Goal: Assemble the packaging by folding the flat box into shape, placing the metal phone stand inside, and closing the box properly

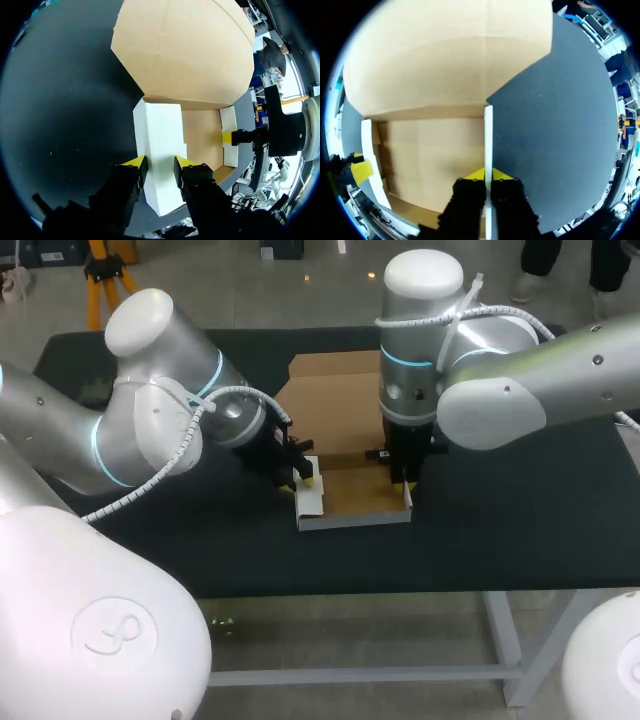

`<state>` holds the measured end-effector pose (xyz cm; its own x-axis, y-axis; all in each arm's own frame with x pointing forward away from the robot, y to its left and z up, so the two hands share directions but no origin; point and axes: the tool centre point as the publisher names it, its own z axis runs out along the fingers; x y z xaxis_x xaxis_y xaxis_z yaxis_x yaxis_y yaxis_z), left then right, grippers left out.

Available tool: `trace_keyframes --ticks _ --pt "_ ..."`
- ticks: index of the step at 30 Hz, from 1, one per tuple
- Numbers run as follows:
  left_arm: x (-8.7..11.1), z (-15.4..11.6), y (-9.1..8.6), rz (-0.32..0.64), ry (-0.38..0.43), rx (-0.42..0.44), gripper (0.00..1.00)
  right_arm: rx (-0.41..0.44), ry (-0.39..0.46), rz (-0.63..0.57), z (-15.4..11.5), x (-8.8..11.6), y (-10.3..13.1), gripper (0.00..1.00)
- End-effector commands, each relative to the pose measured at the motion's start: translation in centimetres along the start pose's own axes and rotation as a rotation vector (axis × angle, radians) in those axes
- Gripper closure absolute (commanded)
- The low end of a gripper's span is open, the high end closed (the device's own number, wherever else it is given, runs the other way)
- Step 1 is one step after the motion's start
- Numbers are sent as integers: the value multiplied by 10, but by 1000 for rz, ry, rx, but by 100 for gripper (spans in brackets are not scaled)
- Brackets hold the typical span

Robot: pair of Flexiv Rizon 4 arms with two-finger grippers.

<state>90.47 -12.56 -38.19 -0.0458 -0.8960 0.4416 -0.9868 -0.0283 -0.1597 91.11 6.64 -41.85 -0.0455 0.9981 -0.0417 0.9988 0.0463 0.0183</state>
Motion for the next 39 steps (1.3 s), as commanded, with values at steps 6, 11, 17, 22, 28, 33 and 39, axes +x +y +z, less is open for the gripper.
trace_keyframes --ticks 6,11,17,22,28,33,39 --pt "-6 2 -2 -31 -296 28 65 3 -3 0 -1 1 1 100" --pt "-10 3 -1 -35 -316 21 67 3 -3 0 -1 1 1 100" --pt "-10 5 -1 -39 -355 30 68 3 -3 0 -1 1 1 100" --pt "-9 9 0 -43 -415 45 70 3 -3 0 -1 1 1 100" --pt "-11 15 0 -61 -461 65 73 3 -3 0 -1 1 1 100" --pt "-13 18 0 -65 -485 59 79 3 -3 0 -1 1 1 100" --pt "-15 21 2 -44 -514 29 82 3 -3 0 -1 1 1 100"
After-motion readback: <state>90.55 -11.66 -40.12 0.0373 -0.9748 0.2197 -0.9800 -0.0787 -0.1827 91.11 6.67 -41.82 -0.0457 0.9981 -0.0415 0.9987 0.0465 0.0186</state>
